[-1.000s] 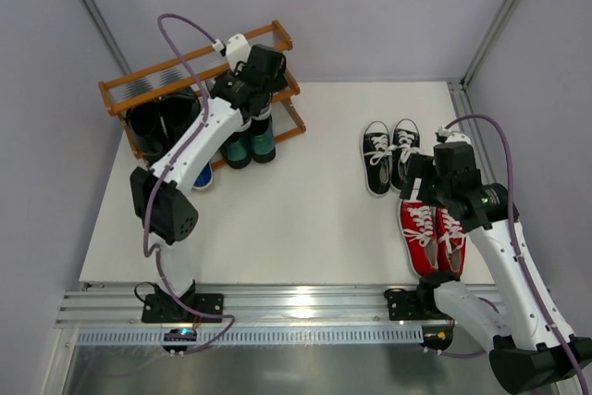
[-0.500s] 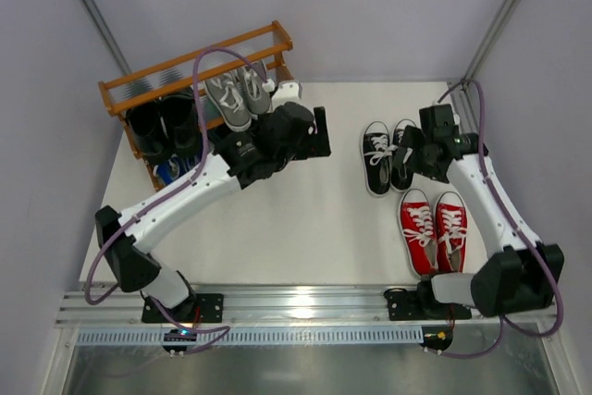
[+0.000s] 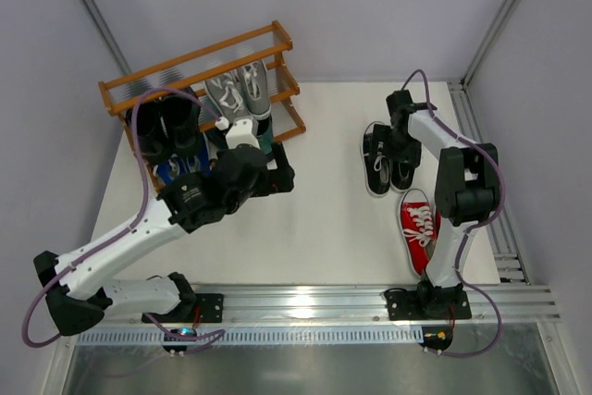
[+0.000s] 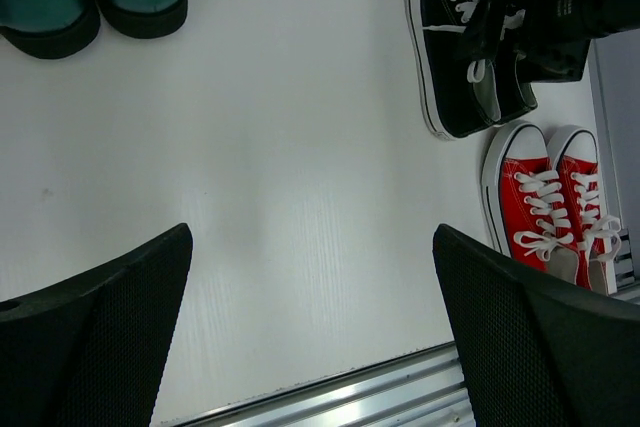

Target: Place and organize the shoes onto the shoe shelf

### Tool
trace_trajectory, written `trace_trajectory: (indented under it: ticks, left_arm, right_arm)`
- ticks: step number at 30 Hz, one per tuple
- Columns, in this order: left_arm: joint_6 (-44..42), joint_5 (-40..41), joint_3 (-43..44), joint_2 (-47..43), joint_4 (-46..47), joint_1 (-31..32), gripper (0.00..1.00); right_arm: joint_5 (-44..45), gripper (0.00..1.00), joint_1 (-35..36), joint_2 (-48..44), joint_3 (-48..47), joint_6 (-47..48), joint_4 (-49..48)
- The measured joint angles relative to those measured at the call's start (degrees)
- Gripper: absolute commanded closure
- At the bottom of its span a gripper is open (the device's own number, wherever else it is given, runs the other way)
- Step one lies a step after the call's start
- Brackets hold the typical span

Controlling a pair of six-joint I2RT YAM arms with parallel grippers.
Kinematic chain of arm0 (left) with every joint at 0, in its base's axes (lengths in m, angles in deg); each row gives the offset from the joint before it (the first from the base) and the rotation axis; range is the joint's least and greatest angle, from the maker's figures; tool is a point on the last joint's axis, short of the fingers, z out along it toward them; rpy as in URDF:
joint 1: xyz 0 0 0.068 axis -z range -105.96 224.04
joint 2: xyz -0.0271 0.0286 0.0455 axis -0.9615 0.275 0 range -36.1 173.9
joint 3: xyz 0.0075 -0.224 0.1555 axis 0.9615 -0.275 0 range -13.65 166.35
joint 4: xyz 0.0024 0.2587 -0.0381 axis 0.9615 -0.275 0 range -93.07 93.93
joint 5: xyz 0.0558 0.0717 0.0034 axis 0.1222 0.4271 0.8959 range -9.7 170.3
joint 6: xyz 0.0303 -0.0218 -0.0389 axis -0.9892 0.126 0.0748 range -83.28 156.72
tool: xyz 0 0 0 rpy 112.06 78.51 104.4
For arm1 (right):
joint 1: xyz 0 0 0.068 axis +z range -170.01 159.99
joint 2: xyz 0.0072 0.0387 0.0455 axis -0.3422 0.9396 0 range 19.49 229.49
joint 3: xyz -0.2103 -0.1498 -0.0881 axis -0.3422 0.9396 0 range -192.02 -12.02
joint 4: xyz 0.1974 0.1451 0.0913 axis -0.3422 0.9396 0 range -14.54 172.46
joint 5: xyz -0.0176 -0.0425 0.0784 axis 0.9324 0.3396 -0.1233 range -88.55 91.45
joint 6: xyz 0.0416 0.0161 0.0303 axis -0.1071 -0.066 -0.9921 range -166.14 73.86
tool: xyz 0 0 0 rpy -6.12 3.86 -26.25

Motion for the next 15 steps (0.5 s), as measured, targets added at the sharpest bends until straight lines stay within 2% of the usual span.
trace_trajectory:
  ticks: [1, 4, 7, 8, 9, 15]
  left_arm:
    - [0.42, 0.22, -0.46, -0.98, -0.52, 0.00, 0.00]
    - [0.94, 1.05, -1.95, -4.00, -1.42, 0.00, 0.00]
    - [1.75, 1.77, -3.08, -6.16, -2.69, 0.00, 0.00]
    - [1.90, 1.97, -3.34, -6.64, -3.06, 0.00, 0.00]
    - [1.99, 2.08, -3.50, -6.95, -3.52, 0.00, 0.00]
    - [2.03, 3.04, -3.52, -7.39, -5.73, 0.00, 0.00]
  right_arm:
    - [0.72, 0.05, 0.02, 1.01, 0.15, 0.13, -0.04]
    - [1.68, 0.23, 0.07, 1.01, 1.18, 0.50, -0.81]
    - [1.25, 0.66, 0.20, 0.76, 1.73, 1.49, -1.73]
    - [0.87, 0.93, 0.26, 0.76, 2.05, 1.68, -2.08]
    - [0.81, 0.96, 0.37, 0.68, 2.54, 2.16, -2.54]
    - [0.66, 0.96, 1.84, -4.15, 9.01, 1.92, -8.35]
